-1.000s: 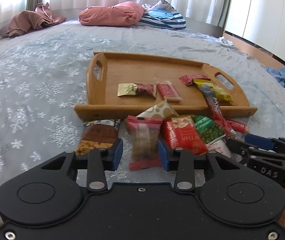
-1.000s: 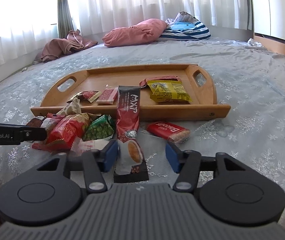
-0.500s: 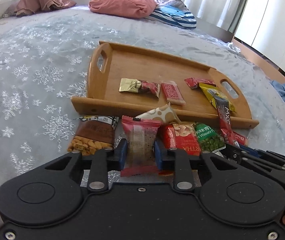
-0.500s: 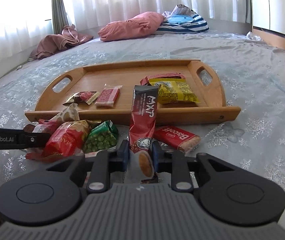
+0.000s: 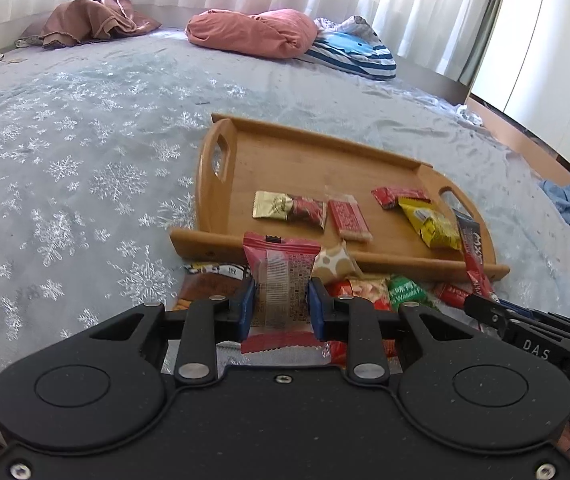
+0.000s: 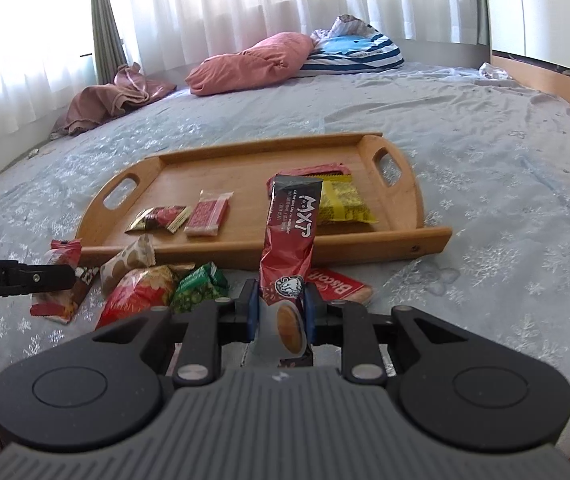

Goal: Organize snacks
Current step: 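Grasp a red wrapped snack with the left tool while the right tool grasps the MXP stick pack, then lower the red snack and MXP pack onto the tray and open both tools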

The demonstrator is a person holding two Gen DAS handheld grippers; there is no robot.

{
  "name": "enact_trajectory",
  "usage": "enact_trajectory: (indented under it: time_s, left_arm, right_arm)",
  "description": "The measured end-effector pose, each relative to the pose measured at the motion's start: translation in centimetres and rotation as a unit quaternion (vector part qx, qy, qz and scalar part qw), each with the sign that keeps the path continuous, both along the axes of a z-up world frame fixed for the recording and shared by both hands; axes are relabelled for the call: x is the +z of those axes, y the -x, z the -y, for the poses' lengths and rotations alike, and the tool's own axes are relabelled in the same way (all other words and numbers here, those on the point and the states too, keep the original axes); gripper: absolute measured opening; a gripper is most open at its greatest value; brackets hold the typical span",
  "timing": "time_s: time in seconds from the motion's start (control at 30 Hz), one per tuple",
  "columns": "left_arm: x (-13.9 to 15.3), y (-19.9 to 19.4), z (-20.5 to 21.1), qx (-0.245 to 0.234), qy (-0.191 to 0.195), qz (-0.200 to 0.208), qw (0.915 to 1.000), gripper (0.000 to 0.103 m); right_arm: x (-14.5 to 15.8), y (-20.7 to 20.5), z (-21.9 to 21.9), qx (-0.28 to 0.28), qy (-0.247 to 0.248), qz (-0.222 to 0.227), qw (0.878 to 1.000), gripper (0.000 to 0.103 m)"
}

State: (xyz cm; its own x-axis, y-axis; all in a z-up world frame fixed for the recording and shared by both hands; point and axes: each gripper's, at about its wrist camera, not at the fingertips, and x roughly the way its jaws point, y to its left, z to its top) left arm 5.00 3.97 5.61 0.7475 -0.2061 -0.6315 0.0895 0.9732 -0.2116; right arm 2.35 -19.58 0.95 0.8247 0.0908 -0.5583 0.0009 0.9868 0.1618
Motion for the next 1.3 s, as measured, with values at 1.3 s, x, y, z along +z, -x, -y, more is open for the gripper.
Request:
enact_trajectory:
  time_s: [1.3]
  left_arm:
    - [-2.2,-16.0,1.9,0.036,-0.039,-0.073,0.9959,0.026]
  right_arm:
    - [1.5,-13.9,-1.7,0.063,-0.001,-0.062,0.996,0.027]
